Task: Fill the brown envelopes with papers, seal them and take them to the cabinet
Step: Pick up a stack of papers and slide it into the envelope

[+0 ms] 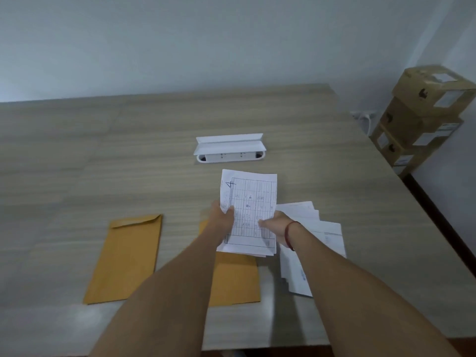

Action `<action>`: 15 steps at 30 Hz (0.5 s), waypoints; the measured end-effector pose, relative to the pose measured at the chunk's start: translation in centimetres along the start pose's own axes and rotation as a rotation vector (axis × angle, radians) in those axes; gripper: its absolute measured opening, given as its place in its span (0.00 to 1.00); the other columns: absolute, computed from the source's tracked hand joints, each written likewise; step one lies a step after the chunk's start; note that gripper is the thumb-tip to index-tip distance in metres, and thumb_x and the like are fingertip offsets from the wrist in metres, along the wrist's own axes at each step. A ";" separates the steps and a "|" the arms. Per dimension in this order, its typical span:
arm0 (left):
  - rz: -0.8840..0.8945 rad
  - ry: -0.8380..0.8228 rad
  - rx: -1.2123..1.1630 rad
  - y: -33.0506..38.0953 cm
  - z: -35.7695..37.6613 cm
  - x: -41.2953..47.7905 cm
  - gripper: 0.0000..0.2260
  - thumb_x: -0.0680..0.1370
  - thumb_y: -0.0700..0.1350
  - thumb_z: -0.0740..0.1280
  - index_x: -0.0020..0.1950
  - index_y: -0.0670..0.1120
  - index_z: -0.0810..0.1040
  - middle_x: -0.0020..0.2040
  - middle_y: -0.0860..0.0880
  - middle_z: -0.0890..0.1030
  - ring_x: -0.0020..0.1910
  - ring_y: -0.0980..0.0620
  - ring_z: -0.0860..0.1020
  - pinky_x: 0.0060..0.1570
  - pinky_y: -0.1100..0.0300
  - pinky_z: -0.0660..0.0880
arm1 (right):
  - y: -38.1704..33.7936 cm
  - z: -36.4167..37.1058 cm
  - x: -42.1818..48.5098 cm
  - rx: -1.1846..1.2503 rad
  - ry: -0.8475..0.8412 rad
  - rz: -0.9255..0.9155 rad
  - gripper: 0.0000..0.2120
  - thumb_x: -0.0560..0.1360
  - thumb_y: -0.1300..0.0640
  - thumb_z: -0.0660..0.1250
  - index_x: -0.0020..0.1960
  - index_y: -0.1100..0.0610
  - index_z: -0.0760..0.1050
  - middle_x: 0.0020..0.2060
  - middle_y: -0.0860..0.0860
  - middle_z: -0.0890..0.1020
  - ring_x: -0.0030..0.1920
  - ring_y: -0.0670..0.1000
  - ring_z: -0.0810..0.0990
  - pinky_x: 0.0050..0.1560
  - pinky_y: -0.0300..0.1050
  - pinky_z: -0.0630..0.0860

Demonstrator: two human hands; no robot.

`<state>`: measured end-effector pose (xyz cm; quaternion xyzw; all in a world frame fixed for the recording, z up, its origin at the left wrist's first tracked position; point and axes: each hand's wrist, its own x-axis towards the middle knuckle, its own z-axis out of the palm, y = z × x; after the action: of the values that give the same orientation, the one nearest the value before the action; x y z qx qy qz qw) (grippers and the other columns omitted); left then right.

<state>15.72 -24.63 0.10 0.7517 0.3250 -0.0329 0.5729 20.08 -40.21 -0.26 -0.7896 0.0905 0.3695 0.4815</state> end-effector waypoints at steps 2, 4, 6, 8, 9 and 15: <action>-0.008 0.012 0.028 0.0 -1.2 1.3 0.15 0.81 0.46 0.60 0.67 0.44 0.65 0.60 0.46 0.75 0.54 0.48 0.76 0.54 0.51 0.76 | -0.9 1.3 1.1 -0.035 0.014 -0.017 0.26 0.77 0.58 0.65 0.73 0.60 0.63 0.70 0.55 0.71 0.69 0.56 0.71 0.70 0.51 0.68; -0.024 -0.001 0.017 -0.1 -2.0 2.4 0.16 0.82 0.45 0.59 0.69 0.43 0.63 0.60 0.45 0.74 0.54 0.48 0.74 0.52 0.54 0.75 | -1.9 2.0 1.9 -0.102 0.004 -0.010 0.25 0.77 0.57 0.66 0.72 0.60 0.65 0.67 0.54 0.74 0.67 0.55 0.73 0.68 0.49 0.70; -0.029 0.016 0.024 -0.2 -2.7 3.4 0.16 0.82 0.44 0.59 0.69 0.42 0.63 0.60 0.44 0.74 0.52 0.49 0.74 0.50 0.54 0.74 | -2.8 2.3 2.8 -0.175 -0.031 0.011 0.22 0.75 0.55 0.69 0.67 0.58 0.71 0.62 0.51 0.77 0.64 0.54 0.76 0.65 0.49 0.73; -0.040 0.030 0.037 -0.6 -3.5 4.7 0.16 0.82 0.45 0.59 0.69 0.42 0.64 0.60 0.44 0.74 0.51 0.49 0.74 0.46 0.55 0.75 | -3.5 2.5 4.1 -0.232 -0.073 0.030 0.21 0.73 0.52 0.71 0.63 0.56 0.74 0.57 0.50 0.80 0.59 0.54 0.80 0.61 0.51 0.77; -0.047 0.032 0.038 -0.7 -3.7 5.2 0.17 0.82 0.45 0.60 0.68 0.42 0.64 0.60 0.44 0.75 0.51 0.48 0.75 0.47 0.54 0.76 | -3.7 2.6 4.8 -0.237 -0.082 0.037 0.22 0.72 0.52 0.71 0.63 0.57 0.74 0.56 0.51 0.81 0.58 0.55 0.81 0.59 0.52 0.78; -0.076 0.070 0.152 -1.9 -4.9 7.7 0.17 0.80 0.40 0.60 0.68 0.42 0.65 0.52 0.43 0.77 0.50 0.45 0.76 0.52 0.50 0.75 | -5.7 2.7 8.5 0.044 0.244 -0.066 0.21 0.77 0.62 0.64 0.70 0.60 0.69 0.64 0.55 0.76 0.63 0.57 0.76 0.59 0.43 0.73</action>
<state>19.22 -16.56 -3.08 0.7807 0.3699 -0.0527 0.5009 27.67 -33.22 -2.71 -0.8206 0.1302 0.2526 0.4959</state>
